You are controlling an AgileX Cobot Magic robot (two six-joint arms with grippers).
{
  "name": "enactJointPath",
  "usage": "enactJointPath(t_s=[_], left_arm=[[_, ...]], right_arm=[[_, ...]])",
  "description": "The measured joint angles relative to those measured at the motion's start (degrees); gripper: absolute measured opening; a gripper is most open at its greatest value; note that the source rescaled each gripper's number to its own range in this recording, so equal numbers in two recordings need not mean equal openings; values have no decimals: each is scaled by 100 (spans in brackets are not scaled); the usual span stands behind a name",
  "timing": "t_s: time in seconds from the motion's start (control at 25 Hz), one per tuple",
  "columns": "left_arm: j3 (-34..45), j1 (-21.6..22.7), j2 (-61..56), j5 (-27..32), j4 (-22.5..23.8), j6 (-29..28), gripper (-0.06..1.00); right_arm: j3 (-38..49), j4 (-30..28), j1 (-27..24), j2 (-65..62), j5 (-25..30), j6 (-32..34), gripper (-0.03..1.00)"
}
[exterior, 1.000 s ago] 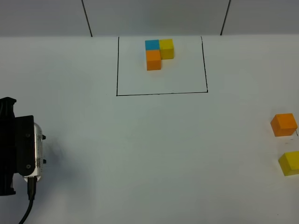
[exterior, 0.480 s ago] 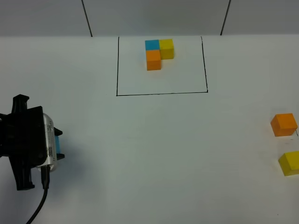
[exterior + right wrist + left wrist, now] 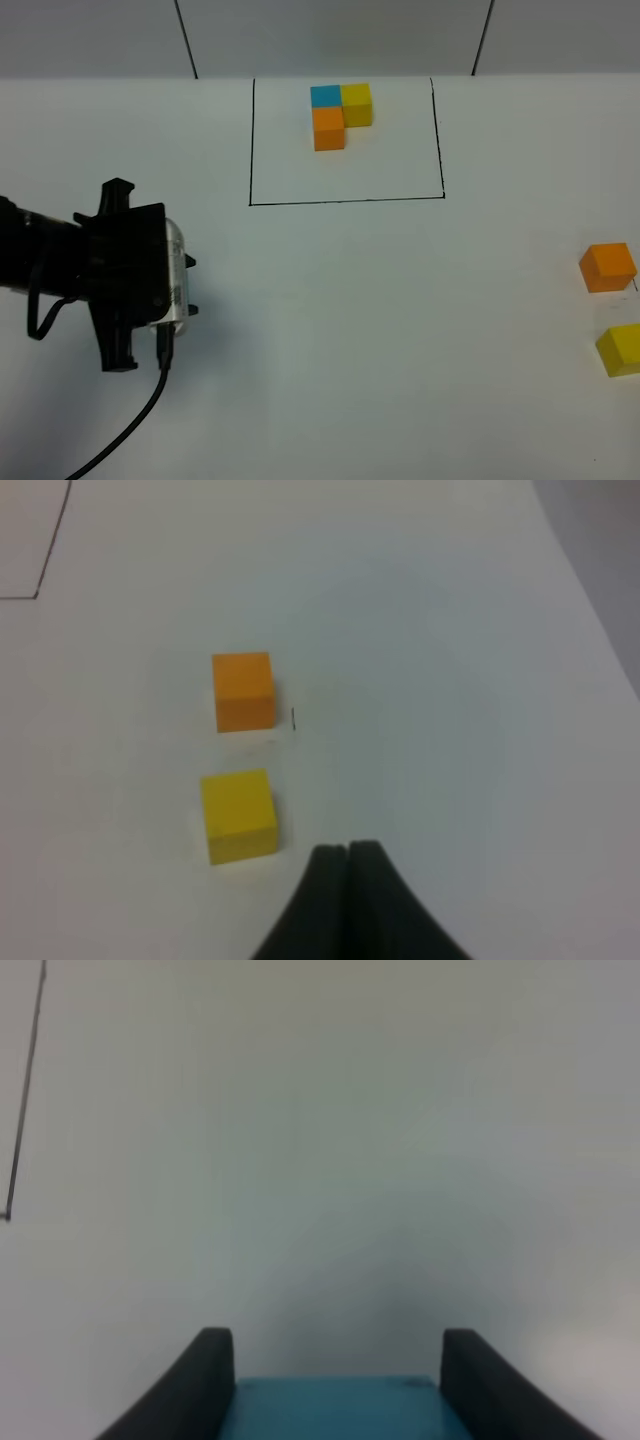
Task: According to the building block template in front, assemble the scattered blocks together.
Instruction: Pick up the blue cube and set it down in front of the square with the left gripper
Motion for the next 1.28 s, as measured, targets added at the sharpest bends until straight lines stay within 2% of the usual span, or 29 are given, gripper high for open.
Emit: enactJointPath(t_s=[0.44,0.88,1.28], left_arm=[[-1177,-621,1268,-11,-8,-187,54],[-2153,-744,2425,154,-13,-195,54],[-2435,-804,2942,-45,-133,-189,54]], right_arm=[[0,0,0,0,0,0,0],[0,0,0,0,0,0,0],[0,0,0,0,0,0,0]])
